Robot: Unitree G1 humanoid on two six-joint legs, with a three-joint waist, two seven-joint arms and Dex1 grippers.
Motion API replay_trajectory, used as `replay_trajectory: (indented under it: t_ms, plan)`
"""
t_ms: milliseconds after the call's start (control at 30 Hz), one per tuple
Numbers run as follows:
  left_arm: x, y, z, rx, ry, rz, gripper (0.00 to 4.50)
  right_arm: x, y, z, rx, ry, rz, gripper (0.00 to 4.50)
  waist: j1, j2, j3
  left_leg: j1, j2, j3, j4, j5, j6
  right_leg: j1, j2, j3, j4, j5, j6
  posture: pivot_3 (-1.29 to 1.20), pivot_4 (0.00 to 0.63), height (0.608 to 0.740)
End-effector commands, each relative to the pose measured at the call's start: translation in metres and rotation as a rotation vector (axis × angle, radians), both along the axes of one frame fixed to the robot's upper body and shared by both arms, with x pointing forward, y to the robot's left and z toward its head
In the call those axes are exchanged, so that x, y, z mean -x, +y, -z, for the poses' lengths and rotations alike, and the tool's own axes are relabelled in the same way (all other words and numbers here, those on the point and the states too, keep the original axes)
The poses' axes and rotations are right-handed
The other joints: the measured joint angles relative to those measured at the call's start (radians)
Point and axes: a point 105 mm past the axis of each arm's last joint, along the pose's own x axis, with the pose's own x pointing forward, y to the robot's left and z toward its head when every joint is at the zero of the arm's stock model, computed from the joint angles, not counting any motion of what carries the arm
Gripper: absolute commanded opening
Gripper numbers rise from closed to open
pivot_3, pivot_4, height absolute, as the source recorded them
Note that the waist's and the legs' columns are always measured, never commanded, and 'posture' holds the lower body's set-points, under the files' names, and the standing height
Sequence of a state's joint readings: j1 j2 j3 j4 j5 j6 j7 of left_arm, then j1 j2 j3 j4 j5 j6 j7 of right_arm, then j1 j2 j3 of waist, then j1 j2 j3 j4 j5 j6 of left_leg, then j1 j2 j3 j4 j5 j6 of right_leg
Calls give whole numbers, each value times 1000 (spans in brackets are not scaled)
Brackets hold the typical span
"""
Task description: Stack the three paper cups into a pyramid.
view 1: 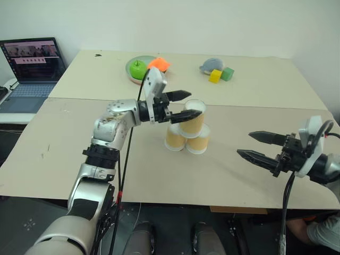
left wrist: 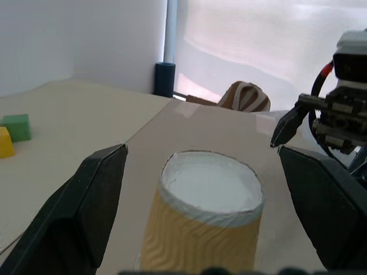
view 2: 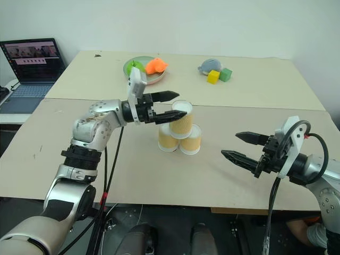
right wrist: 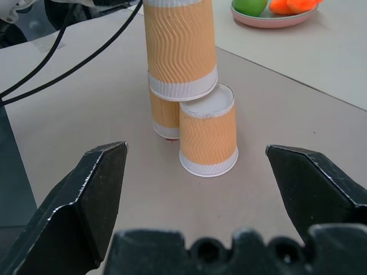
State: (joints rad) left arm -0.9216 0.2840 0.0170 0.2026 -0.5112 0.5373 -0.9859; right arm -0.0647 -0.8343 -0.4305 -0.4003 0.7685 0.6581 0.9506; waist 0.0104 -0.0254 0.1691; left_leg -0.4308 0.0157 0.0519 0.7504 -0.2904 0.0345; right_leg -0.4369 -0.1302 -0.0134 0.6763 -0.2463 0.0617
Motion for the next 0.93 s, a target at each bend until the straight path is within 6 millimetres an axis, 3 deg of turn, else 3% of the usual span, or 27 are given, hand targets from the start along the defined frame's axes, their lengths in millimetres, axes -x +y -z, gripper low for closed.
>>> replay_trajectory:
  t_ms: [33,133,233,400,533,700,933]
  plan:
    - [4,12,-39,132,-58,-80,4487,0,3,-8,8,-47,-16,4500,-1,0,0,0,0,0,0,0,0,0,0,0,0,0,0,0,150,678]
    - [-5,29,-48,205,-17,-221,4487,-3,2,-8,4,-58,-1,4500,0,0,0,0,0,0,0,0,0,0,0,0,0,0,0,0,150,678]
    - [-20,54,-35,226,60,-428,4487,-10,-3,-9,-9,-77,50,4500,-2,0,0,0,0,0,0,0,0,0,0,0,0,0,0,0,150,678]
    - [-25,113,30,203,189,-733,4487,-38,-40,-21,-63,-210,396,4500,-8,0,0,2,0,0,-1,0,-1,0,0,2,2,0,0,0,150,678]
    - [-26,152,71,205,285,-951,4487,-41,-62,-19,-99,-248,561,4500,2,-1,0,0,0,0,0,1,-2,-2,0,1,3,0,0,0,150,678]
    - [-20,161,98,168,300,-1027,4487,-39,-58,-7,-97,-209,569,4500,5,-1,0,0,-1,0,0,1,-1,0,-1,1,2,0,0,0,150,678]
    - [-22,167,102,184,273,-1090,4487,-42,-58,1,-117,-199,609,4500,0,-1,0,1,-1,0,0,1,-1,-1,-1,1,3,0,0,0,150,678]
